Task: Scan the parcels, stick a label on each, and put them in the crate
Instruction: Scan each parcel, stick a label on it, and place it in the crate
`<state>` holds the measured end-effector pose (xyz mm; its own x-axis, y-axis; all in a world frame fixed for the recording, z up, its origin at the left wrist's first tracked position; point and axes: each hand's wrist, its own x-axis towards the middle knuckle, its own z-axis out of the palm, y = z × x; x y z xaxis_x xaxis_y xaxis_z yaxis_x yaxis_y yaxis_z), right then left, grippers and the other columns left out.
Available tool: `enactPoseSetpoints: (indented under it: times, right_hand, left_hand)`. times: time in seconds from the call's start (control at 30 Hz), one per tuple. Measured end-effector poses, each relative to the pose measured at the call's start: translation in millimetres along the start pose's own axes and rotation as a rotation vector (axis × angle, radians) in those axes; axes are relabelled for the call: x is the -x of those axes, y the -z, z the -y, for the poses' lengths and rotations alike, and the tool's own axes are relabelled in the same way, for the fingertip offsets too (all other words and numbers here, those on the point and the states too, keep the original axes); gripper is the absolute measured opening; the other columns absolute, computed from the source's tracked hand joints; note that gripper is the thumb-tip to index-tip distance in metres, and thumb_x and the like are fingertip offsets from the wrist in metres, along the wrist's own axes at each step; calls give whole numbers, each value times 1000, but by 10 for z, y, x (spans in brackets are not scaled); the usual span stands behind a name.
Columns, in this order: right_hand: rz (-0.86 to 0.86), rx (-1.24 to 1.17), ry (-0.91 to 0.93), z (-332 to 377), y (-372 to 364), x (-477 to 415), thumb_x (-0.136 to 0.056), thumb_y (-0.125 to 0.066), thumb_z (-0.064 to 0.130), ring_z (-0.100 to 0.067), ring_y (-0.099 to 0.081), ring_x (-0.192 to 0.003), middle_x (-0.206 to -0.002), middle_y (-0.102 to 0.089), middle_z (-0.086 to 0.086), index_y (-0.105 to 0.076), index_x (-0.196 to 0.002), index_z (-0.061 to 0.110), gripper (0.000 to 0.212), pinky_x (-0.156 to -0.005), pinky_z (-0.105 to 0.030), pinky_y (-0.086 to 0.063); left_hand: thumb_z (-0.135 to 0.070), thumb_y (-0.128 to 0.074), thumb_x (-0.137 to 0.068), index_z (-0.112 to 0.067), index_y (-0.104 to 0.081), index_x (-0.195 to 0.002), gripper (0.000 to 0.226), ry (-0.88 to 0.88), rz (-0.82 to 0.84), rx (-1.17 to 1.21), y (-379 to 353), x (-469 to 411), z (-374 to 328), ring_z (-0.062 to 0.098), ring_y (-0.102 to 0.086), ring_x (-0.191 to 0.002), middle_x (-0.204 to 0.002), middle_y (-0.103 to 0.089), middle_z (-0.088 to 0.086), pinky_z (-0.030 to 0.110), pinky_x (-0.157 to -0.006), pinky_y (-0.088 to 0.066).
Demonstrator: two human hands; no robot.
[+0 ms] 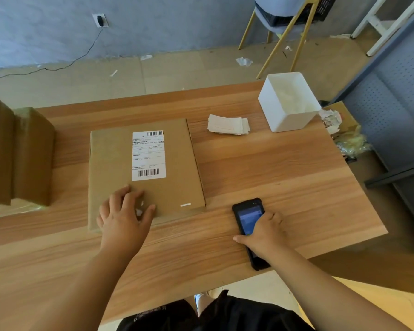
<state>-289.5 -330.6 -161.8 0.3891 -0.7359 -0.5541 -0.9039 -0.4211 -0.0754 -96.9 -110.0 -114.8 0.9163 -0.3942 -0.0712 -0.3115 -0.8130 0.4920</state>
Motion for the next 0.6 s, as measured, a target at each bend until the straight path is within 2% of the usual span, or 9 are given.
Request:
enactPoseSetpoints:
  times: [0.2,0.3,0.37,0.43,0.53,0.6]
  right_hand:
    - [7,-384,-111,61,139,-12,-53,-89,49,-26,-47,-110,-129,-40,-14,-37,-130,4,103,-75,-31,-42]
    - [-41,-565,-74,127,302,-16,-54,-89,45,-29,-46,-119,-135,-43,-12,-33,-137,8,106,-81,-34,-43]
    - [-64,-663,-3,216,452,-6,-55,-89,44,-28,-48,-120,-137,-46,-8,-30,-141,13,109,-86,-37,-46]
    - [-85,-684,64,343,611,31,-54,-88,46,-26,-53,-114,-134,-51,-3,-32,-139,20,105,-81,-36,-47]
    - [-90,-613,180,560,834,128,-54,-86,50,-21,-52,-115,-134,-49,7,-31,-141,26,106,-81,-34,-48]
    - [-88,-460,286,704,971,205,-53,-86,52,-11,-54,-96,-116,-49,16,-34,-133,29,99,-69,-27,-46]
  left_hand:
    - [-37,-71,-78,-23,-60,-119,44,-39,22,-4,37,-75,96,32,-33,-121,-132,-47,0,44,-102,-26]
    - [-35,-71,-78,-25,-63,-113,37,-87,6,10,84,-153,194,31,-40,-115,-125,-51,-3,38,-96,-29]
    - [-36,-71,-77,-26,-64,-109,35,-93,-9,13,112,-199,241,31,-41,-112,-122,-52,-6,42,-94,-32]
    - [-36,-73,-75,-26,-63,-109,36,-64,-35,9,139,-229,295,32,-39,-112,-123,-53,-6,49,-92,-34]
    - [-39,-71,-76,-27,-60,-115,42,0,-32,-14,190,-256,396,33,-35,-117,-129,-48,-6,49,-97,-30]
    - [-40,-70,-77,-27,-57,-119,45,-1,-8,-34,219,-264,455,32,-32,-120,-133,-45,-5,49,-100,-29]
